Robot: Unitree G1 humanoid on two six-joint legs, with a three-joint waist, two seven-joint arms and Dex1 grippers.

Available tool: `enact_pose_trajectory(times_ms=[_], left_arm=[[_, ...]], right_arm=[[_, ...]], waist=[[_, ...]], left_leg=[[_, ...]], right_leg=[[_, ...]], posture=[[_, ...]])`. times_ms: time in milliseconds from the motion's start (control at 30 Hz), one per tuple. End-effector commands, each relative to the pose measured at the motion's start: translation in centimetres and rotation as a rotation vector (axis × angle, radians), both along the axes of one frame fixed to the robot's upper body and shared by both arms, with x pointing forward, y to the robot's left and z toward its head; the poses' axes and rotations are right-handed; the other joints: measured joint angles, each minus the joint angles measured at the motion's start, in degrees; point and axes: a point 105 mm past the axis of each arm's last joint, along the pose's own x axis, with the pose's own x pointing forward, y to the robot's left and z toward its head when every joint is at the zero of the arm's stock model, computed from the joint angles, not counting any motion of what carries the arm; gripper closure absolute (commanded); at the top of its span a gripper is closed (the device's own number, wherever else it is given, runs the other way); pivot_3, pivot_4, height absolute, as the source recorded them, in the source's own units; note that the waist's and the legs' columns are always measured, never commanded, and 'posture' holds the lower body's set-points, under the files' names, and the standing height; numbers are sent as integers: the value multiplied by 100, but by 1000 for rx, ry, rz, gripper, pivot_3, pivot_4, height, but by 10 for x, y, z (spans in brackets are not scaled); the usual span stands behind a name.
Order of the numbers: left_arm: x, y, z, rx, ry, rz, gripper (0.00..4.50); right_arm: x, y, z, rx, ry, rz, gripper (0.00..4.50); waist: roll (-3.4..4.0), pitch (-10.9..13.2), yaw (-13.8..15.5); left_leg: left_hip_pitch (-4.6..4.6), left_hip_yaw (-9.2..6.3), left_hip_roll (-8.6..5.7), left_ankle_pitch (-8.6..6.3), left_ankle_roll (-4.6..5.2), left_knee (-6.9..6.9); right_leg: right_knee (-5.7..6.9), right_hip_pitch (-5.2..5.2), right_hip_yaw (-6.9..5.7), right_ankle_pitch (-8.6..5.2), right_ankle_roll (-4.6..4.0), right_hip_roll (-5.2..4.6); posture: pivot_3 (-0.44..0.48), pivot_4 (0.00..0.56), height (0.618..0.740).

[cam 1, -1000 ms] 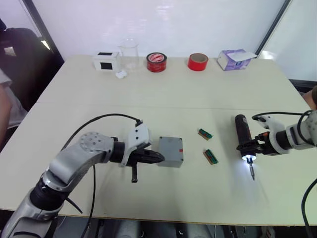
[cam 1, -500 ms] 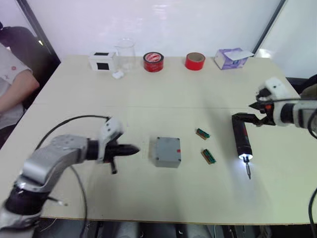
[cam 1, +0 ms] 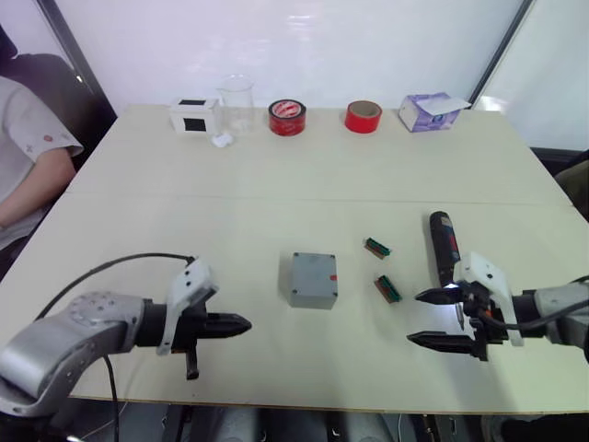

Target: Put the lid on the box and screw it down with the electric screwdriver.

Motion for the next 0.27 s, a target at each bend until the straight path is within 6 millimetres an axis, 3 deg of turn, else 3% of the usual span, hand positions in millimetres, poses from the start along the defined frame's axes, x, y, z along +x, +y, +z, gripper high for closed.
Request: enact_pose_trajectory(times_ms=[33, 267], left_arm=[[-15, -9, -1, -18, 23, -37, 4500], [-20, -13, -3, -61, 59, -9, 4500]], right_arm=[[-14, 11, -4, 41, 38, 20, 26], [-28, 15, -12, 45, 76, 11, 26]], waist=[[-1, 0, 30], [-6, -2, 47]], left_leg=[[1, -1, -1, 0, 0, -1], [16, 1, -1, 3, -5, -2]], right_leg=[[3, -1, -1, -1, -1, 1], [-4, 20, 4, -3, -5, -5]], posture=[[0, 150, 740], [0, 150, 740]])
